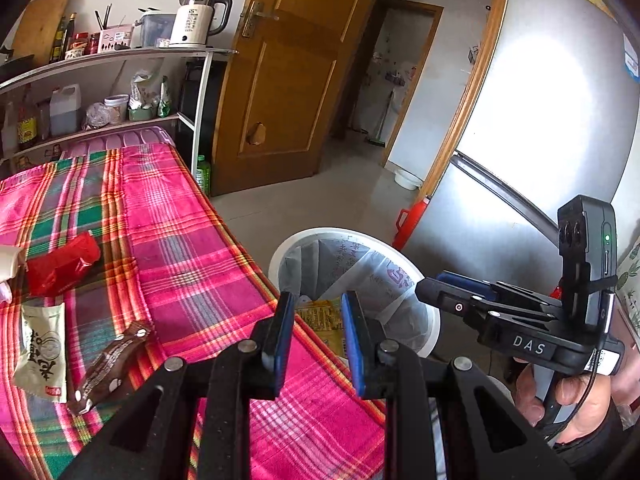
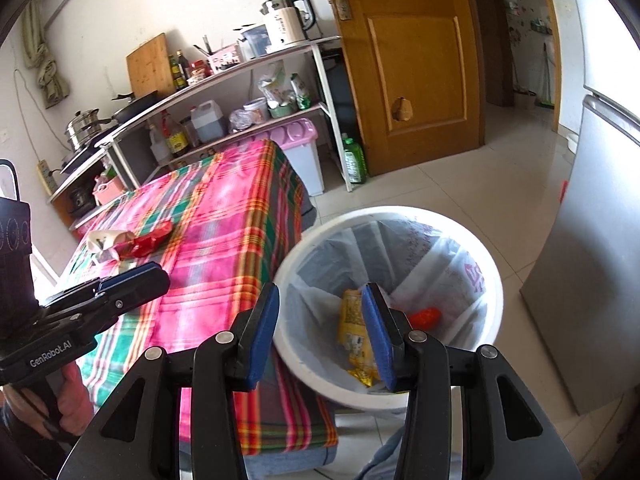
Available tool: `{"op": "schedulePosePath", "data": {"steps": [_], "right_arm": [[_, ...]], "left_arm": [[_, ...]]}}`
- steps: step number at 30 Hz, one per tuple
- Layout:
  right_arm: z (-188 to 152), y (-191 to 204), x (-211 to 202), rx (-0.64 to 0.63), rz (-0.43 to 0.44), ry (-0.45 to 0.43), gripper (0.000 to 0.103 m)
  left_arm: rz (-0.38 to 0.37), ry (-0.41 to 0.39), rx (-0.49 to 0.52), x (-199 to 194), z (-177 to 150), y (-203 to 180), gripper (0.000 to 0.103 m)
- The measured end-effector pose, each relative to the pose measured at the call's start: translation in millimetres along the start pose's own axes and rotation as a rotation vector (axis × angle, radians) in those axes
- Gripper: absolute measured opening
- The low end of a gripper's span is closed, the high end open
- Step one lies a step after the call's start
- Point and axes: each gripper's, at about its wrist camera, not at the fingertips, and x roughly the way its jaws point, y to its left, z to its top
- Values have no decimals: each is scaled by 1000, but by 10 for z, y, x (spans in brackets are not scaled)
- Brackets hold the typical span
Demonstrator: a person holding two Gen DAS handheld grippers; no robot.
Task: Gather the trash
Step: 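Move both tools back to the remaining trash on the table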
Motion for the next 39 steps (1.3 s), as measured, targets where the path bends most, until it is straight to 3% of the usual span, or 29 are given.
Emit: {"op": "schedulePosePath", "data": {"steps": [30, 39], "right_arm": [[-74, 998, 215, -167, 177, 50, 44], [-73, 1143, 329, -190, 194, 69, 44]], "left_arm": [[250, -109, -145, -915, -370, 941, 29], [341, -105, -197, -949, -465, 1259, 49]]}}
